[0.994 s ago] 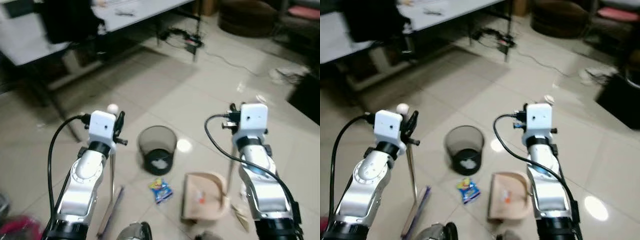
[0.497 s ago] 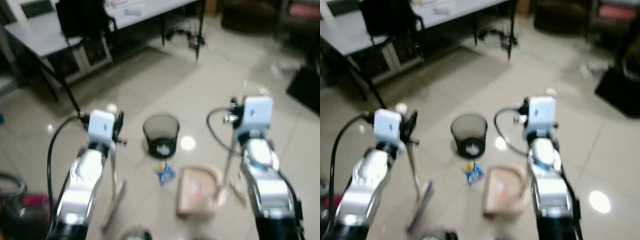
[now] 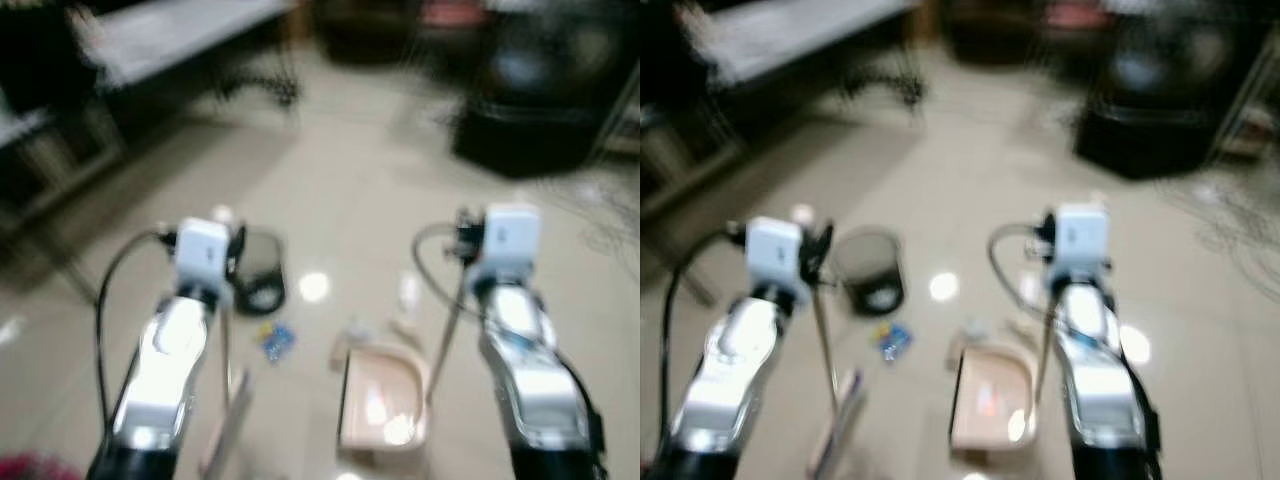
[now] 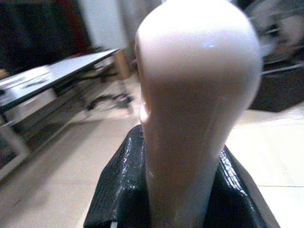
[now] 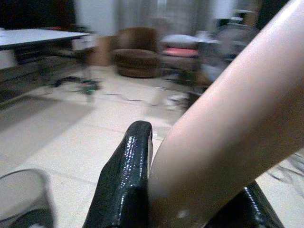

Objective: Sweep floor

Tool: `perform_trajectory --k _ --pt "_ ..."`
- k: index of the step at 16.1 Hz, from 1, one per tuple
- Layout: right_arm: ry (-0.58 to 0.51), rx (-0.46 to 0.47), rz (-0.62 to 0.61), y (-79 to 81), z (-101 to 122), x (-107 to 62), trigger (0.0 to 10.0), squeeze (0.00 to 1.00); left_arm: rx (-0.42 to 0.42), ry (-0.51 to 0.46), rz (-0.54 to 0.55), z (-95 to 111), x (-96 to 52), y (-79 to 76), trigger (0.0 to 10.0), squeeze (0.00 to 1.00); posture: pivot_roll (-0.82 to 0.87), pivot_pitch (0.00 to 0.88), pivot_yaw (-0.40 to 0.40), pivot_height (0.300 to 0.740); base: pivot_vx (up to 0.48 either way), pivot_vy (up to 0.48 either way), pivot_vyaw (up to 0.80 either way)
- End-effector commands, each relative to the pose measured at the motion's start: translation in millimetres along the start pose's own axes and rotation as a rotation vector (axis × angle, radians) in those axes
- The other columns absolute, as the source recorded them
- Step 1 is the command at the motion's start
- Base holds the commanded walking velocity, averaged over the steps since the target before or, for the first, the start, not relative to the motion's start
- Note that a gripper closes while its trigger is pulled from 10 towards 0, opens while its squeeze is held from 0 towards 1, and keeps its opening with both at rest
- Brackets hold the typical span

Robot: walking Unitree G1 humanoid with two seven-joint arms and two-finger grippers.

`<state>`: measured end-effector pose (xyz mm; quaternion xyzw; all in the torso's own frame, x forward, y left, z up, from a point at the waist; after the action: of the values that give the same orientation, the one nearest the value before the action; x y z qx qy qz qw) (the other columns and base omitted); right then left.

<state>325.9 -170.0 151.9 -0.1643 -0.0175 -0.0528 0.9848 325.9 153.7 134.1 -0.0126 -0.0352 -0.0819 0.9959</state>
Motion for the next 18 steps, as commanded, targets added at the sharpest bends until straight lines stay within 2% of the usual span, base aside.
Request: perform_trajectory --k 1,6,14,18 --pt "-0.039 0.004 0.007 2.1 12.9 0.4 10.0 0.0 0.031 -0.056 0.027 13.7 2.4 7.8 10.0 0.0 -0.07 0.048 0.062 0.74 0.0 0.0 -0.8" --pt "-0.042 0.001 0.017 4.0 12.9 -1.0 10.0 0.0 0.032 -0.095 0.029 21.7 1.6 8.0 10.0 0.0 -0.07 0.047 0.061 0.74 0.262 0.0 -0.8" --pt "-0.074 -0.029 0.094 15.8 16.0 -0.9 10.0 0.0 0.042 -0.124 0.054 26.8 1.7 12.9 10.0 0.0 -0.07 0.034 0.061 0.74 0.368 0.0 0.0" --pt "-0.09 -0.051 0.164 28.4 17.8 -1.8 10.0 0.0 0.051 -0.129 0.07 27.6 1.0 18.0 10.0 0.0 -0.06 0.031 0.057 0.74 0.372 0.0 0.16"
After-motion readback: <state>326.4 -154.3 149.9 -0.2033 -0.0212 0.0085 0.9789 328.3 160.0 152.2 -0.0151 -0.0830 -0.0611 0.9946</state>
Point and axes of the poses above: a point about 5 cm out from each wrist's last joint towards the gripper, its own x axis pointing out of the wrist towards the gripper, its own z axis along the axis of the wrist's last joint, y = z × x, the point moved 4 cm from there along x, pointing out of the wrist towards the gripper, and after that the axes turned 12 degrees about -x, right-handed, at the moved point
